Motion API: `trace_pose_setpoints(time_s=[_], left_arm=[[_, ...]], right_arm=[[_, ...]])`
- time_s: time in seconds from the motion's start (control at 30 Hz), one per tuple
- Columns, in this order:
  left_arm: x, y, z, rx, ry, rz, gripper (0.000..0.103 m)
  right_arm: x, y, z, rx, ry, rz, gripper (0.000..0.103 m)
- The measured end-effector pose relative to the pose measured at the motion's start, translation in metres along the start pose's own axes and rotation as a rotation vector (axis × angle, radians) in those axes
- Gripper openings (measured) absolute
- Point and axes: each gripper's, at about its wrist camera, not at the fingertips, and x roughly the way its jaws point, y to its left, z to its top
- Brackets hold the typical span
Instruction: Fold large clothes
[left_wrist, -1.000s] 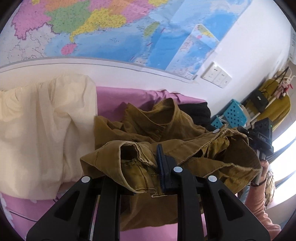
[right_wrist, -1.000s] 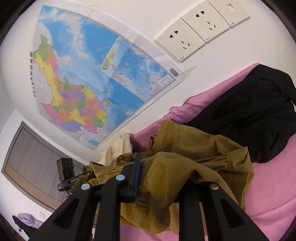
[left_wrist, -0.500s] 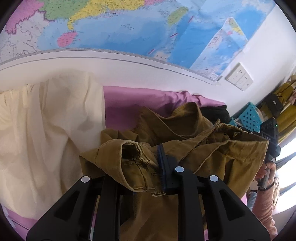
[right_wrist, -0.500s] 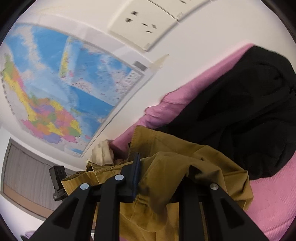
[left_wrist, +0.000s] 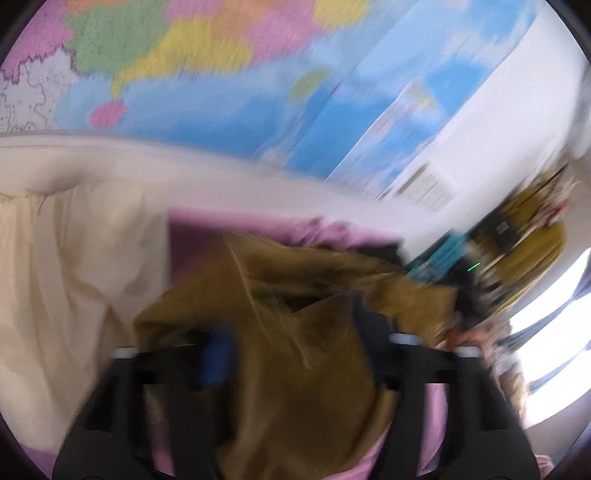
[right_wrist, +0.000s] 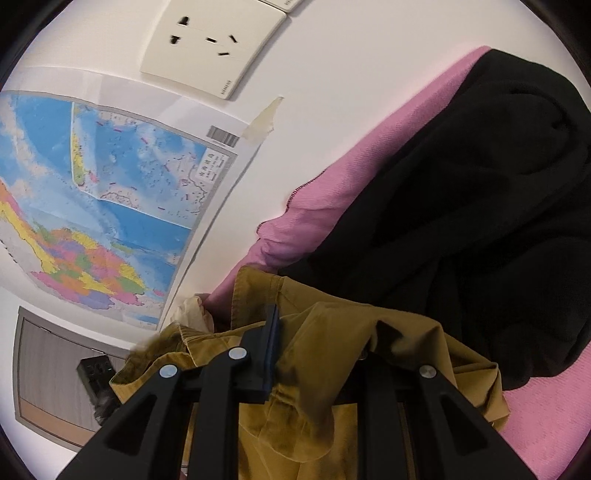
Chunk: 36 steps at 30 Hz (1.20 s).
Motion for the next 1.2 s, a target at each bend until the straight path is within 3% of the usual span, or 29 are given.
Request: trace_pose_setpoints(time_s=[0.03,0.07,0.13,0.2,0.27,0.4,0.5,0.6,0.7,0.8,0.9,1.0,1.13,1.2], left_arm=[[-0.013,-0.001,0.003,-0.001,-0.067,-0.06,0.084],[-0.021,-0.001,0.004,-0.006,-0.099,-0.086,0.084],[-0.029,-0.008,0.005,0.001,-0.139,-0.08,0.084],[-0.026,-0.031,-0.006,0.11,-0.12,-0.038,0.084],[-0.013,-0.049,-0.02,0.2,-0.065,-0.012,0.084],[0.031,-0.086,-0.068,0.374,0.097,-0.047,0.084],[0.071,-0.093,-0.094,0.451,0.186,0.024,0.083],[0.115,-0.072,-0.102,0.407,0.272,0.12,0.06],[0.145,-0.047,-0.099,0.362,0.301,0.241,0.045],[0.156,-0.033,-0.093,0.302,0.306,0.244,0.04],[0.156,-0.027,-0.087,0.267,0.288,0.244,0.035],[0.148,-0.026,-0.079,0.253,0.246,0.236,0.03],[0.145,-0.022,-0.072,0.233,0.239,0.246,0.03],[0.135,-0.021,-0.071,0.219,0.231,0.245,0.032]], right_arm=[[0.001,-0.001,0.0,0.002,0.001,0.001,0.02],[0.002,-0.002,0.0,0.003,0.001,0.002,0.02],[0.003,-0.002,-0.001,-0.002,-0.001,0.0,0.022],[0.004,-0.003,0.0,0.008,-0.001,0.007,0.022],[0.005,-0.004,0.001,0.014,0.002,0.007,0.023],[0.006,-0.002,0.001,0.013,0.007,0.01,0.028],[0.004,0.003,0.001,0.006,0.003,0.018,0.037],[-0.004,0.013,-0.002,-0.021,-0.012,0.043,0.068],[-0.018,0.032,-0.008,-0.108,-0.045,0.015,0.079],[-0.033,0.052,-0.02,-0.224,-0.062,-0.003,0.082],[-0.034,0.07,-0.039,-0.393,-0.067,-0.096,0.082],[-0.014,0.083,-0.063,-0.563,-0.034,-0.243,0.081],[0.024,0.082,-0.071,-0.653,-0.008,-0.403,0.081],[0.042,0.076,-0.069,-0.671,0.014,-0.44,0.081]])
